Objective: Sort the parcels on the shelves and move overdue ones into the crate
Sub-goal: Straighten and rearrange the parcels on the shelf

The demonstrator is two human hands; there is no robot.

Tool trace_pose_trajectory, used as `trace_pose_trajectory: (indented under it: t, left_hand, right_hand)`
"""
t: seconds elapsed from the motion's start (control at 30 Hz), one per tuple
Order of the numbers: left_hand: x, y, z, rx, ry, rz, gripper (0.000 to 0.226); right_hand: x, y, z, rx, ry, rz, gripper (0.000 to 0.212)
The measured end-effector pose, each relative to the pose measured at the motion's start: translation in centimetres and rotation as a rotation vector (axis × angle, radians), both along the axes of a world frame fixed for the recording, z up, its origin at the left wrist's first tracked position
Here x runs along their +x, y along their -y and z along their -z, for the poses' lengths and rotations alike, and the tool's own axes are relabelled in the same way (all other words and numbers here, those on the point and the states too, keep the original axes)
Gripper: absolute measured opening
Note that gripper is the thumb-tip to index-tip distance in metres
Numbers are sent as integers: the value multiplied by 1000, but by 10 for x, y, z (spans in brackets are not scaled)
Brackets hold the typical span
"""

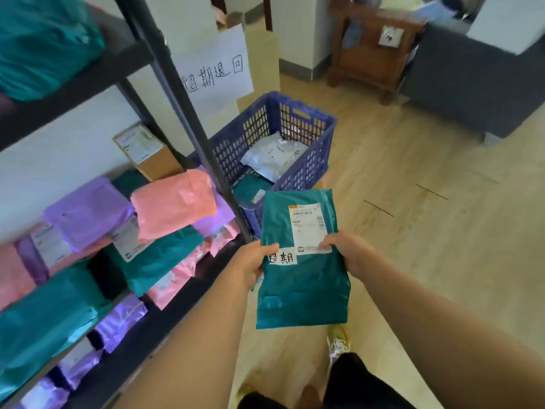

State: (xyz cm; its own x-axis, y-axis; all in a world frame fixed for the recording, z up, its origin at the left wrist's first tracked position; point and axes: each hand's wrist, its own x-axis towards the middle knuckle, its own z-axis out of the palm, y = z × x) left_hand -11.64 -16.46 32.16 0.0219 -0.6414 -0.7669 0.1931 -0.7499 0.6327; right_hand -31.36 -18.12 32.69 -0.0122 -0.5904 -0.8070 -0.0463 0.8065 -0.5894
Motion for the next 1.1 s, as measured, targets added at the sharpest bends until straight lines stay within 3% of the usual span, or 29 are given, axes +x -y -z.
trace_pose_trajectory:
  t: [0.23,0.47,0.7,0.87,1.1]
  left_hand:
    - [-72,79,-12,-56,-39,-169,21]
    - [-80,146,1,-11,-31,-293,3]
    - [-59,218,22,42,-32,-347,10]
    - [-29,262,37,95,0,-407,35]
    - [4,295,57,240,-16,-465,26]
  right_hand:
    - [-74,88,-12,-125,115,-100,19]
    - [-81,160,-5,-126,13,-202,23]
    - [-55,252,13,-99,-122,-249,20]
    - [-17,314,21,-94,-187,-324,18]
    - [32,379,42,-9,-297,-530,28]
